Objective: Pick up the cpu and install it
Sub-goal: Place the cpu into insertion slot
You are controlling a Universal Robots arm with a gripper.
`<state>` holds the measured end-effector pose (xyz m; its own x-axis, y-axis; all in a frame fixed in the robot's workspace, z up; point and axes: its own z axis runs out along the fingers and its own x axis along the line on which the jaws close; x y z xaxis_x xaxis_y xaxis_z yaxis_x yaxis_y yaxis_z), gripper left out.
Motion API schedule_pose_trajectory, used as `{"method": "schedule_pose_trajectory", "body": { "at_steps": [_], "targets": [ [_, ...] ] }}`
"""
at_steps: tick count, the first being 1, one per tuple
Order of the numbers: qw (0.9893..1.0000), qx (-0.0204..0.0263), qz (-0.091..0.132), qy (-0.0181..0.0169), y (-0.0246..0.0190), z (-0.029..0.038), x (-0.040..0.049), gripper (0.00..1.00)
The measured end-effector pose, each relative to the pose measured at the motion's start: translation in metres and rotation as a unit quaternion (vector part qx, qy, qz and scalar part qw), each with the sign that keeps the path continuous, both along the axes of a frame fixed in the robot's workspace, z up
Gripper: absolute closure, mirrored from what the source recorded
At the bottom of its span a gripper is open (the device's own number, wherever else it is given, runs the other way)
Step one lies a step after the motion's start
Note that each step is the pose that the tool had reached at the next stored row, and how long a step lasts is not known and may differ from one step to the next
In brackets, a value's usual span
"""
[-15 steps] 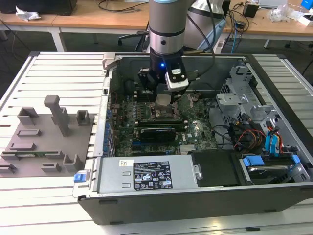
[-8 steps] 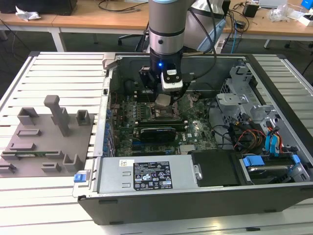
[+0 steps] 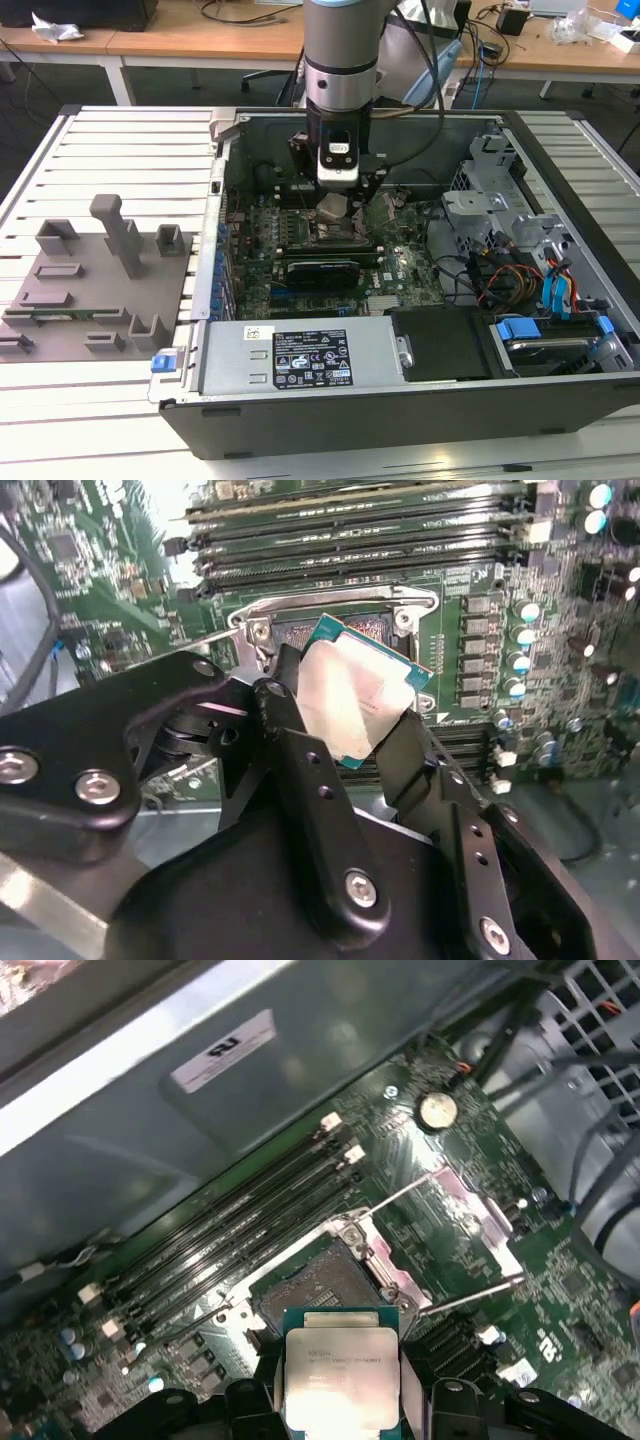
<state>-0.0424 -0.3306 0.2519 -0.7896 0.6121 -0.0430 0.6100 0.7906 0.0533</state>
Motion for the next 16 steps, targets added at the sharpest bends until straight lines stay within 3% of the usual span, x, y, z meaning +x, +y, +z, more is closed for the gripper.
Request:
{"method": "schedule_pose_trajectory", "body": {
  "at_steps": [4, 9, 13, 15, 16],
  "targets": [
    [0.9993, 0.0, -0.036, 0.0, 0.0, -0.0003, 0.0, 0.45],
    [0.9962, 0.0, -0.087, 0.0, 0.0, -0.0008, 0.0, 0.45],
    [0.9887, 0.0, -0.15, 0.0001, 0.0, -0.0015, 0.0, 0.45],
    [0.9856, 0.0, -0.169, 0.0, 0.0, -0.0019, 0.0, 0.45],
    [0.9827, 0.0, -0.185, 0.0, 0.0, -0.0021, 0.0, 0.45]
  ]
}}
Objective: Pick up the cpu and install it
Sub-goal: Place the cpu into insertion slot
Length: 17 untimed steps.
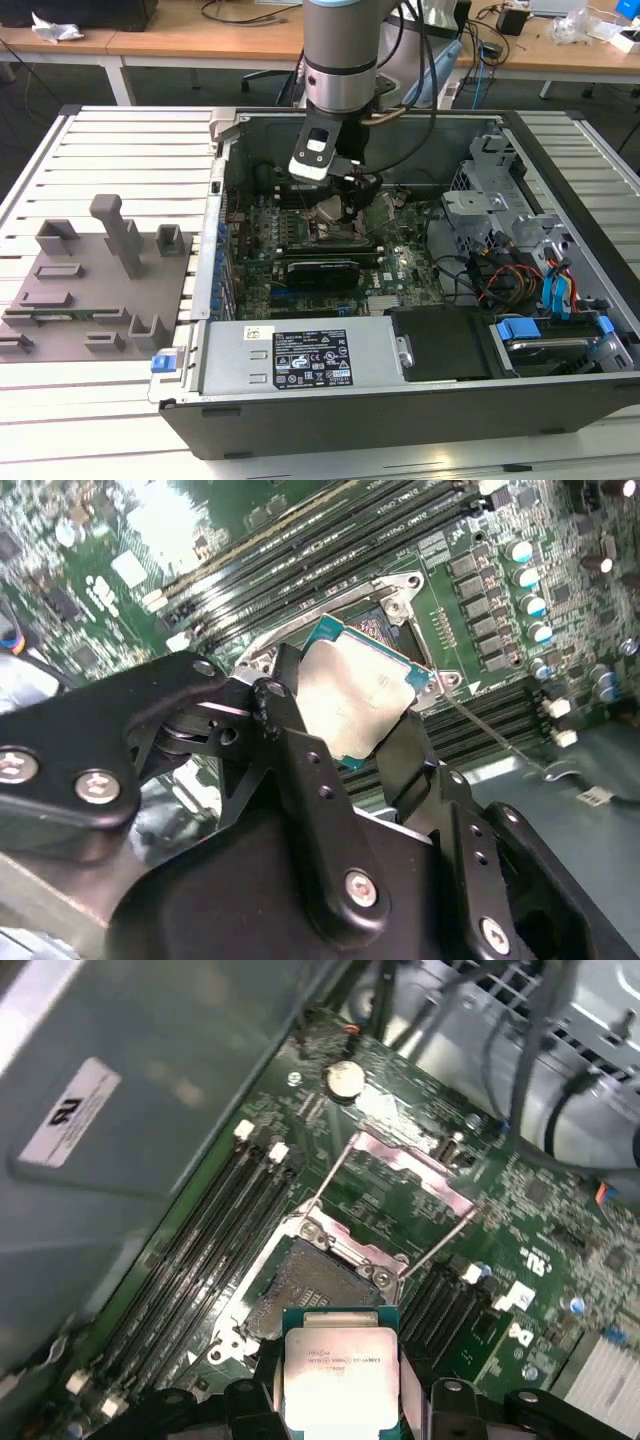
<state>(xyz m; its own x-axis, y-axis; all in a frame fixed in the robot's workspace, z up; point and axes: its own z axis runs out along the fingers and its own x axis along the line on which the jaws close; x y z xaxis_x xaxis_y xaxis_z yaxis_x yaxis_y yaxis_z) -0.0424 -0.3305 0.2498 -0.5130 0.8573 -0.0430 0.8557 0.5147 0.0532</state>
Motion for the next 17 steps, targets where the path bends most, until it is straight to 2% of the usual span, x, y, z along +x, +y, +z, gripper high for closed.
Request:
{"method": "schedule_pose_trajectory", "body": {
  "at_steps": [2, 4, 5, 6, 8, 10, 11, 14, 15, 16, 17],
  "targets": [
    [0.9993, 0.0, -0.038, 0.0, 0.0, -0.0006, 0.0, 0.45],
    [0.9983, 0.0, -0.058, 0.0, 0.0, -0.0009, 0.0, 0.45],
    [0.9974, 0.0, -0.073, 0.0, 0.0, -0.0012, 0.0, 0.45],
    [0.9956, 0.0, -0.093, 0.0, 0.0, -0.0016, 0.0, 0.45],
    [0.9937, 0.0, -0.112, 0.0, 0.0, -0.0019, 0.0, 0.45],
    [0.9906, 0.0, -0.137, 0.0, 0.0, -0.0025, 0.0, 0.45],
    [0.9895, 0.0, -0.145, 0.0, 0.0, -0.0027, 0.0, 0.45],
    [0.9832, 0.0, -0.182, 0.0, 0.0, -0.0037, 0.0, 0.45],
    [0.9799, 0.0, -0.2, 0.0, 0.0, -0.0042, 0.0, 0.45],
    [0.977, 0.0001, -0.213, 0.0, 0.0, -0.005, 0.0, 0.45],
    [0.9751, 0.0003, -0.222, 0.0002, 0.0, -0.0057, -0.0001, 0.45]
  ]
}}
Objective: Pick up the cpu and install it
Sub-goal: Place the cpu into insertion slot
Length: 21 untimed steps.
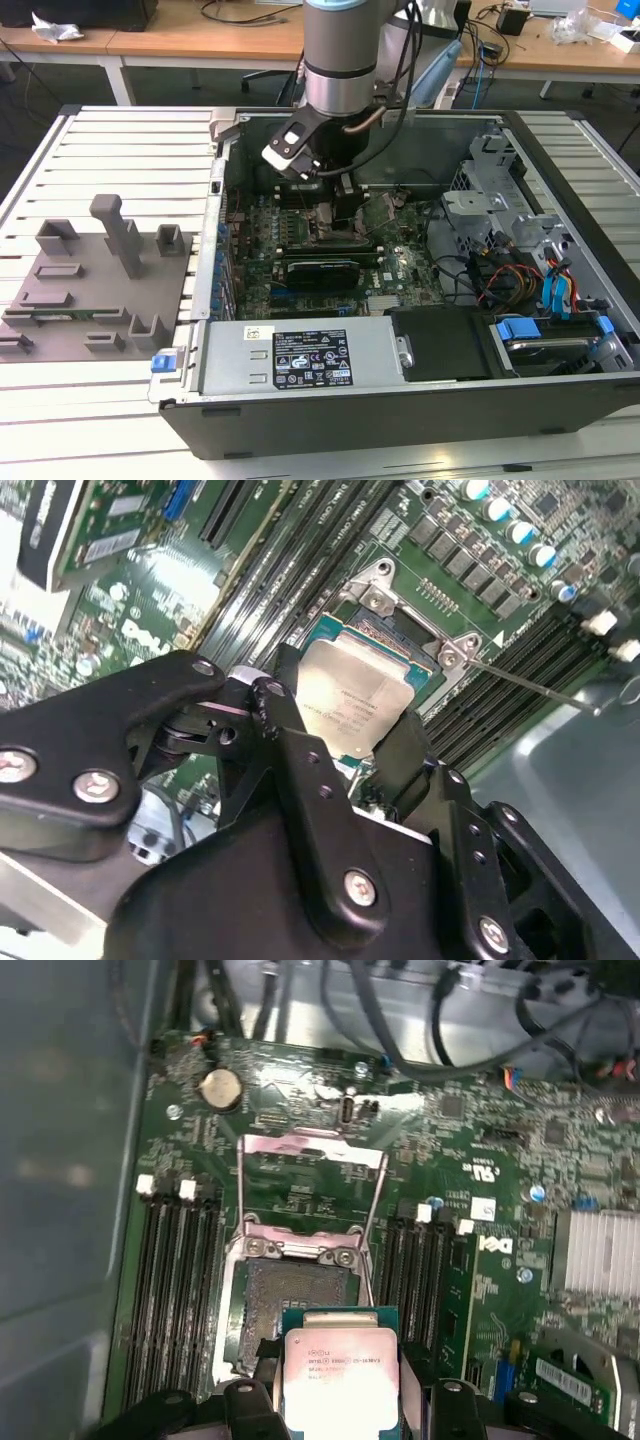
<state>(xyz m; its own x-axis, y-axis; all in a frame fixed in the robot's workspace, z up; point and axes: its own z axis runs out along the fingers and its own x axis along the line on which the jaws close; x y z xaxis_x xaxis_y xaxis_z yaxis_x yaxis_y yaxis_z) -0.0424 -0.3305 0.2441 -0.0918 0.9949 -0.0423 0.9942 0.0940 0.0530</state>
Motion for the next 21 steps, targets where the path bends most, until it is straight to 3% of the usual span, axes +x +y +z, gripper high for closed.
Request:
{"method": "schedule_pose_trajectory", "body": {
  "at_steps": [4, 8, 14, 21],
  "targets": [
    [0.9996, 0.0004, -0.027, 0.0004, 0.0, -0.0022, 0.0001, 0.45],
    [0.9994, 0.0013, -0.034, 0.0006, 0.0016, -0.0033, 0.0001, 0.45],
    [0.9994, 0.0022, -0.035, 0.0009, 0.01, -0.0051, 0.001, 0.45],
    [0.9993, 0.0019, -0.037, 0.0083, 0.0143, -0.0153, 0.0082, 0.45]
  ]
}}
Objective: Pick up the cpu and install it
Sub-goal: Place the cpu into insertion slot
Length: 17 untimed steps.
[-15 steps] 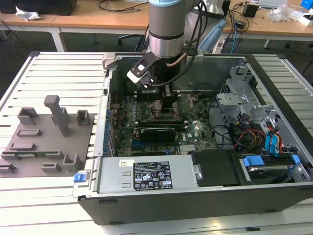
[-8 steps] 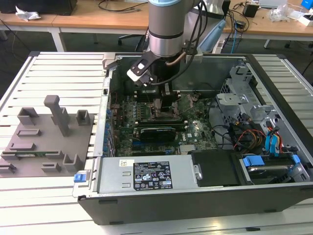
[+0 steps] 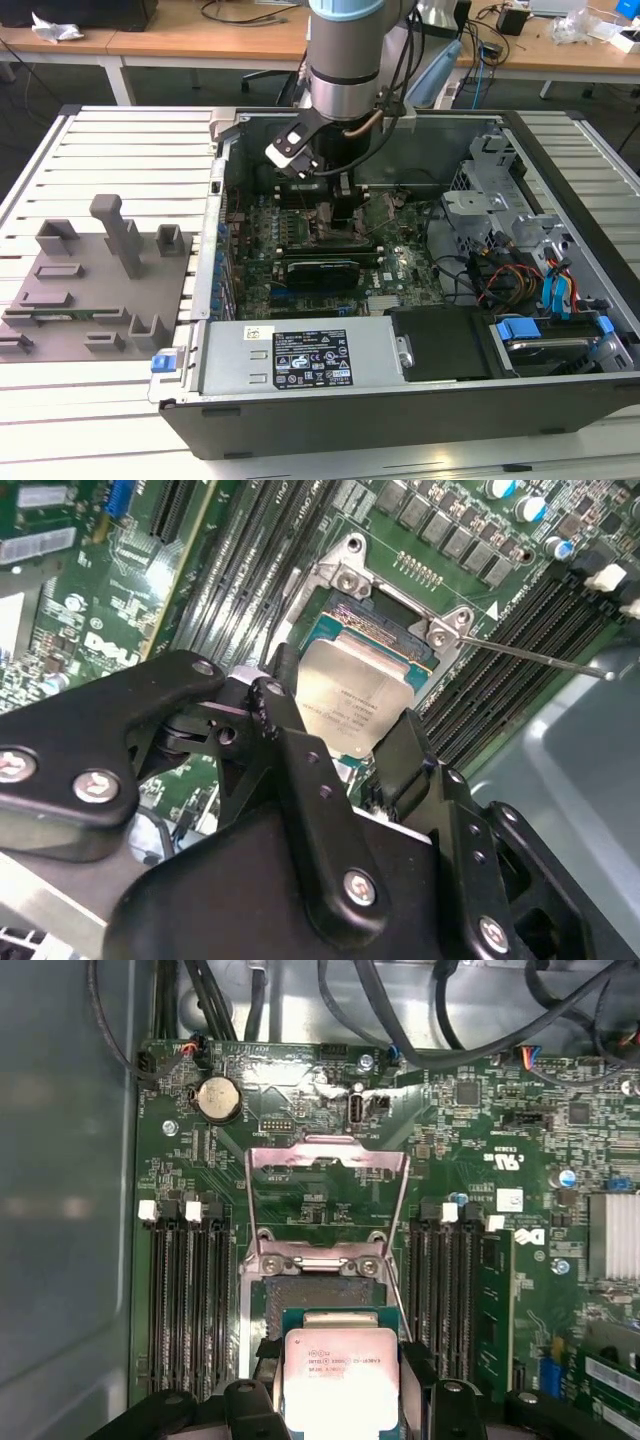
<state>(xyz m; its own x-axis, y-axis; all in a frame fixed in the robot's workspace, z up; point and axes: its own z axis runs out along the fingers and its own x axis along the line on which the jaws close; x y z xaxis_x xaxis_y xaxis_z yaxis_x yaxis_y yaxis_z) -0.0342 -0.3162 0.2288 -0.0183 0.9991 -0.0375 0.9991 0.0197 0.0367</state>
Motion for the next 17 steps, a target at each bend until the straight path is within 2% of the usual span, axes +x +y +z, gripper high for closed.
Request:
{"method": "schedule_pose_trajectory", "body": {
  "at_steps": [2, 4, 9, 17],
  "targets": [
    [1.0, 0.0, 0.0, 0.003, 0.0017, -0.0028, 0.0026, 0.45],
    [1.0, 0.0, 0.0, 0.0042, 0.0024, -0.0039, 0.0033, 0.45],
    [1.0, 0.0001, 0.0, 0.0042, 0.0025, -0.0051, 0.0047, 0.45],
    [1.0, 0.0, 0.001, 0.0033, 0.0025, -0.0128, 0.0058, 0.45]
  ]
}}
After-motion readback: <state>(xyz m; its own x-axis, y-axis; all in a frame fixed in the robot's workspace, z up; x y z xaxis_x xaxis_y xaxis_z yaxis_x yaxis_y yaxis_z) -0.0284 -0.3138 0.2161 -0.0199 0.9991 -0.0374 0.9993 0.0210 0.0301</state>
